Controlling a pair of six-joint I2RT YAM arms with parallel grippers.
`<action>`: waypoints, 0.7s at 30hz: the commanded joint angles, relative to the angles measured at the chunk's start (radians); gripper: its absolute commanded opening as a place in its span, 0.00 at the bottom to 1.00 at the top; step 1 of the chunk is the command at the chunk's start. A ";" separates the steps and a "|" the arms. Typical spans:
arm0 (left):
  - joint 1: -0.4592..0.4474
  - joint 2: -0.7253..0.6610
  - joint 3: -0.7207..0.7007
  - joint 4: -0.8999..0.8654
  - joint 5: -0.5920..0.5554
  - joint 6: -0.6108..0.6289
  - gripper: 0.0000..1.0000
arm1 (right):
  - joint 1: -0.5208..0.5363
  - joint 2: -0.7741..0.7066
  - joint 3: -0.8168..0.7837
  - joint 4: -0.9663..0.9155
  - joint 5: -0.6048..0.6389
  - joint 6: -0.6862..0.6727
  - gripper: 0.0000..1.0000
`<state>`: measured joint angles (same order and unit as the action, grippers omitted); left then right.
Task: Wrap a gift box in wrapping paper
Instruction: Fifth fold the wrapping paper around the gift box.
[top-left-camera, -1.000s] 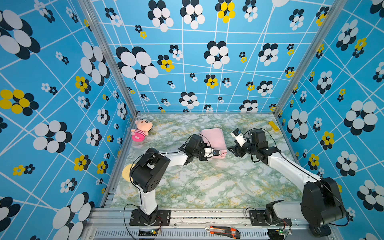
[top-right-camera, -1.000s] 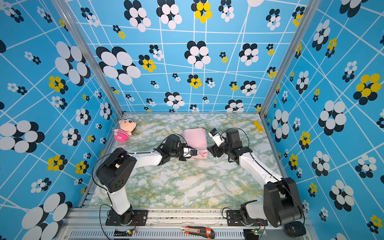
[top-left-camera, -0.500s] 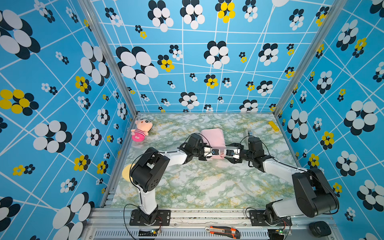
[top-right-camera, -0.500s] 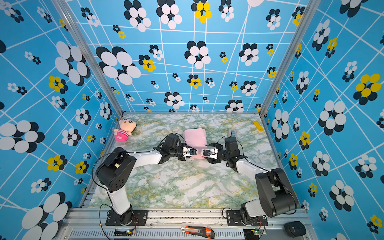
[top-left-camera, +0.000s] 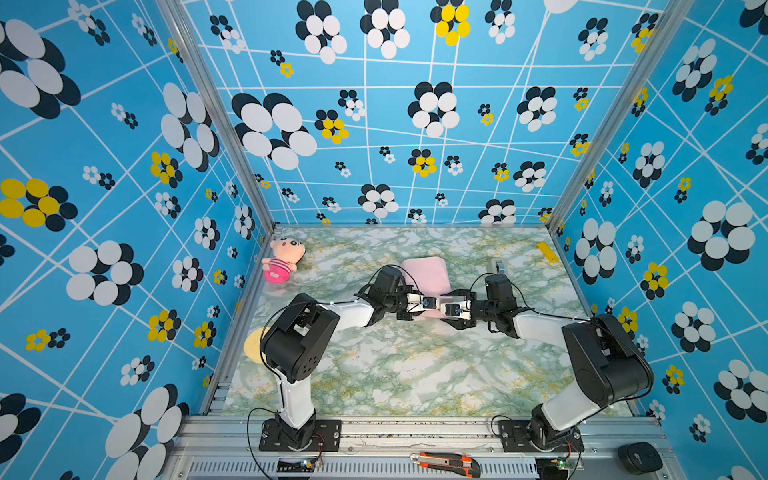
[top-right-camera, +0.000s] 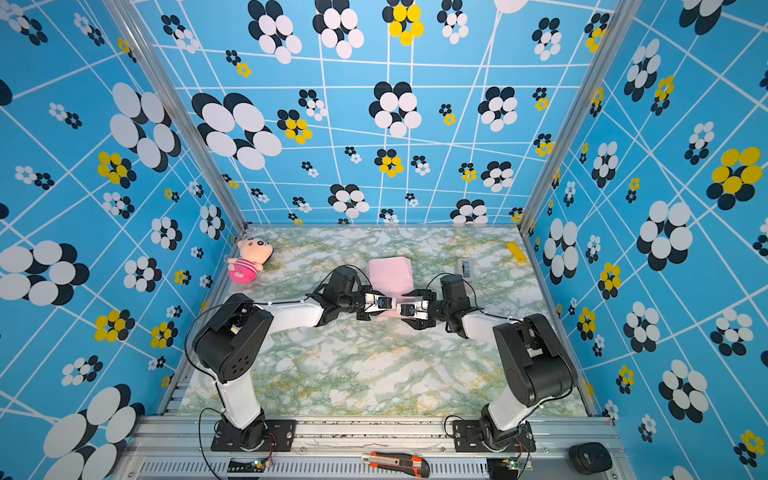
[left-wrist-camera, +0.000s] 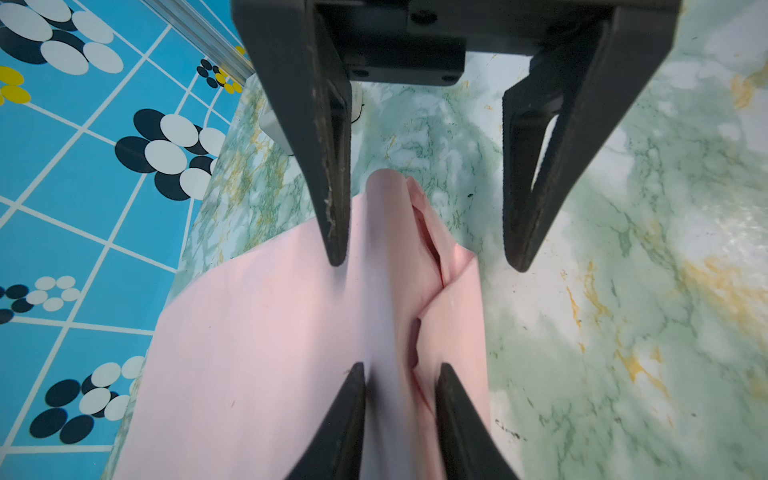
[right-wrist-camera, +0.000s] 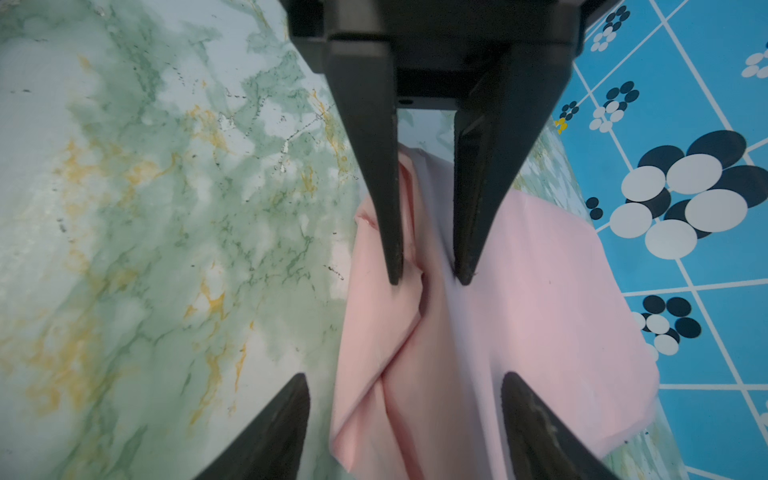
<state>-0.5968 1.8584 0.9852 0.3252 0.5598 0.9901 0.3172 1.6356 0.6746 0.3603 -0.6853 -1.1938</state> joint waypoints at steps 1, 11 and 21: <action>0.005 0.055 -0.010 -0.137 0.014 -0.020 0.31 | 0.014 0.040 0.027 0.049 0.032 0.001 0.75; 0.005 0.050 -0.017 -0.137 0.021 -0.011 0.32 | 0.031 0.119 0.014 0.193 0.164 -0.004 0.71; 0.005 0.038 -0.043 -0.077 -0.034 -0.018 0.57 | 0.032 0.121 0.017 0.194 0.146 0.012 0.50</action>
<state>-0.5930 1.8622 0.9813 0.3183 0.5789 0.9859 0.3447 1.7370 0.6846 0.5884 -0.5720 -1.1973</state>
